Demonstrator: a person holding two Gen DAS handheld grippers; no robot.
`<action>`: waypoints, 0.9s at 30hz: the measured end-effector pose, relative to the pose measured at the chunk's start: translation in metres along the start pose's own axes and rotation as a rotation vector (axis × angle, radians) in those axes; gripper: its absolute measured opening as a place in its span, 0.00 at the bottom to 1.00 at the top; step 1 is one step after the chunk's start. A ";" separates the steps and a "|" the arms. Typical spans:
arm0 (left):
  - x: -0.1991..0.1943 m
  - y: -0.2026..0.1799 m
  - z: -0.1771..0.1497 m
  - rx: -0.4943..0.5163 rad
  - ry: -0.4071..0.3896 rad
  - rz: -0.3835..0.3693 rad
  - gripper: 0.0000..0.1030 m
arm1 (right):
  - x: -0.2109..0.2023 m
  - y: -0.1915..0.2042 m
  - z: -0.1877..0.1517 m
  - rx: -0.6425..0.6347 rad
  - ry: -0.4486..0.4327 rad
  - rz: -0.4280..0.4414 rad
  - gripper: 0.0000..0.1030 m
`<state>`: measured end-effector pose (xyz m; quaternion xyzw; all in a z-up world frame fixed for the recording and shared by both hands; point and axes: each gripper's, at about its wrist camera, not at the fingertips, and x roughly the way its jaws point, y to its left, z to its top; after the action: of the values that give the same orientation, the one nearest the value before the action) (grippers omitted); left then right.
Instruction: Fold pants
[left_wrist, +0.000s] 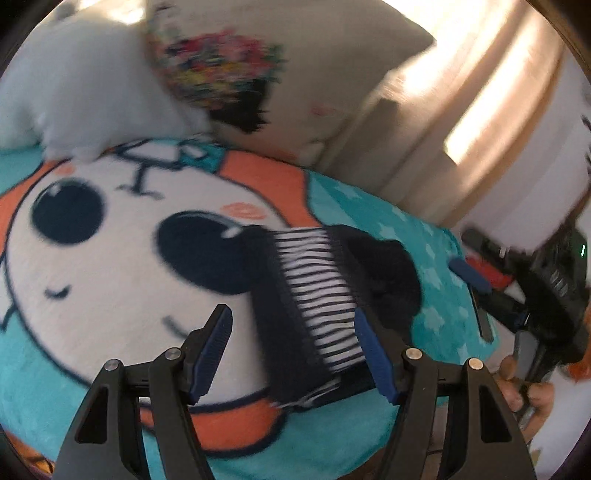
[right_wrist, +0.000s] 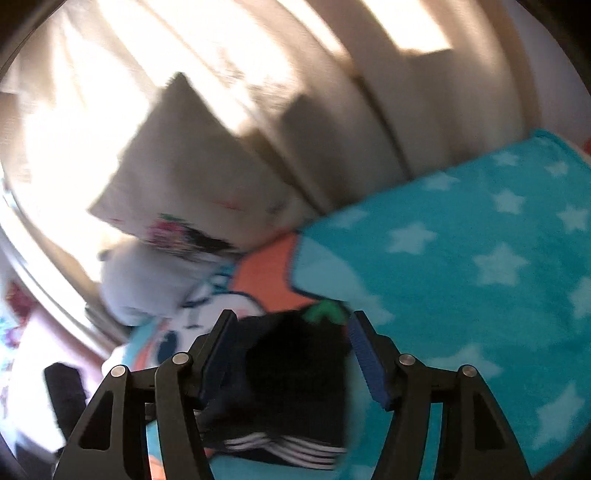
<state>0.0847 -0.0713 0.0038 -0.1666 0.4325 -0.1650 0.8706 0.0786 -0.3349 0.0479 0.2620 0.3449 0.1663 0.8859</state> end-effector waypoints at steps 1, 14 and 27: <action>0.005 -0.008 -0.002 0.026 0.010 -0.007 0.66 | 0.003 0.001 0.000 0.012 0.016 0.060 0.65; 0.043 -0.026 -0.020 0.047 0.087 -0.022 0.70 | 0.062 0.005 -0.024 -0.025 0.218 -0.004 0.63; 0.023 -0.027 0.007 0.048 0.053 -0.059 0.71 | 0.050 -0.031 -0.023 0.013 0.206 -0.077 0.14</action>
<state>0.0992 -0.1039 0.0035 -0.1540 0.4463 -0.2052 0.8573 0.1016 -0.3279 -0.0102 0.2357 0.4450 0.1562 0.8498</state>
